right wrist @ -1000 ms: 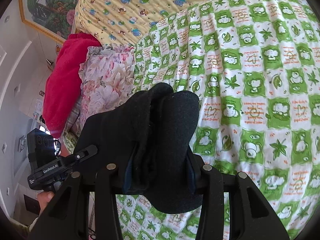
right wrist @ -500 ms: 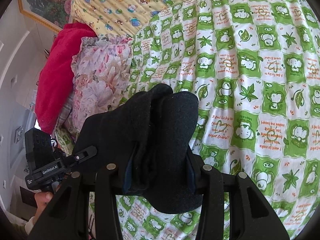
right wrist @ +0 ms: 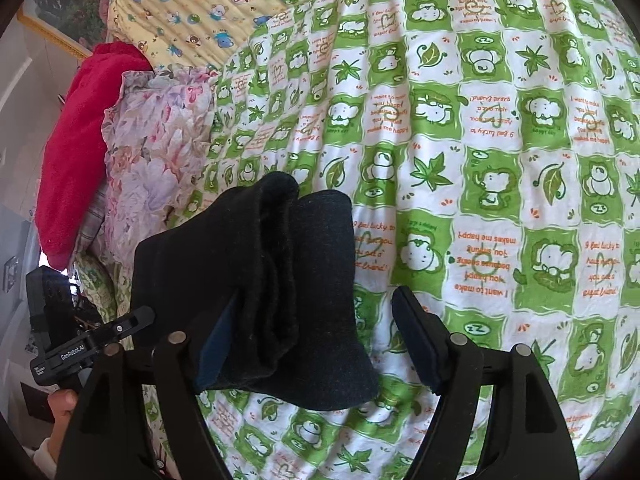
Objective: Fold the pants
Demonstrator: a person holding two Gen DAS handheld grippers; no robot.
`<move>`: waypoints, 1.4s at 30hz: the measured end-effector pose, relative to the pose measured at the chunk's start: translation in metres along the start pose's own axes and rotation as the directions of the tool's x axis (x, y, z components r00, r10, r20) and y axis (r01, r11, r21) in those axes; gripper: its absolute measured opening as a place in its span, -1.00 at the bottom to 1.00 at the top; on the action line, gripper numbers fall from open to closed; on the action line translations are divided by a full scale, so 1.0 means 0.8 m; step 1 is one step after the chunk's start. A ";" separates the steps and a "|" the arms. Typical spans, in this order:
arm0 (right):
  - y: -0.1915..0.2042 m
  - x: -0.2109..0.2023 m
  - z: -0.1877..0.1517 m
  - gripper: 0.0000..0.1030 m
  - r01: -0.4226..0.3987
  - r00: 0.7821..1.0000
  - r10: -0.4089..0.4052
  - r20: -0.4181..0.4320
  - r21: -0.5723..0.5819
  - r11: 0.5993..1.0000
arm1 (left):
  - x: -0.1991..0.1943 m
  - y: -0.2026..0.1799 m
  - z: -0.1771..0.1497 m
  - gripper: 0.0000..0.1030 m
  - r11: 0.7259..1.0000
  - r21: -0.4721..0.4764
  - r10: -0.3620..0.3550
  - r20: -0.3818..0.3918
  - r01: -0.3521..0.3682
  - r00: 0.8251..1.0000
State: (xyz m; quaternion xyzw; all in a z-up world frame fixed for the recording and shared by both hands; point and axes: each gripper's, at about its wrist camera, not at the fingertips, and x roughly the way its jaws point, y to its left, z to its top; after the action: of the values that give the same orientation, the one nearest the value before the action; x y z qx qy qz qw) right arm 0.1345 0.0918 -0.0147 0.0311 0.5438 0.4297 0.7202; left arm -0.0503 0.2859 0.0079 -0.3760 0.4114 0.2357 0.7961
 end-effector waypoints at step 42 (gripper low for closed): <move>0.100 -0.078 -0.124 0.98 0.156 0.963 -0.015 0.271 -0.508 0.847 | -0.076 -0.048 -0.115 0.63 0.972 0.149 0.144 0.240 -0.183 0.960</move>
State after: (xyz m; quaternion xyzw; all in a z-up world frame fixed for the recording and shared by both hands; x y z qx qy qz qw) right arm 0.0054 0.0596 0.0330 -0.1358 0.3088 0.5213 0.7839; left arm -0.1012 0.1854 0.0392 -0.2422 0.3659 0.3065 0.8447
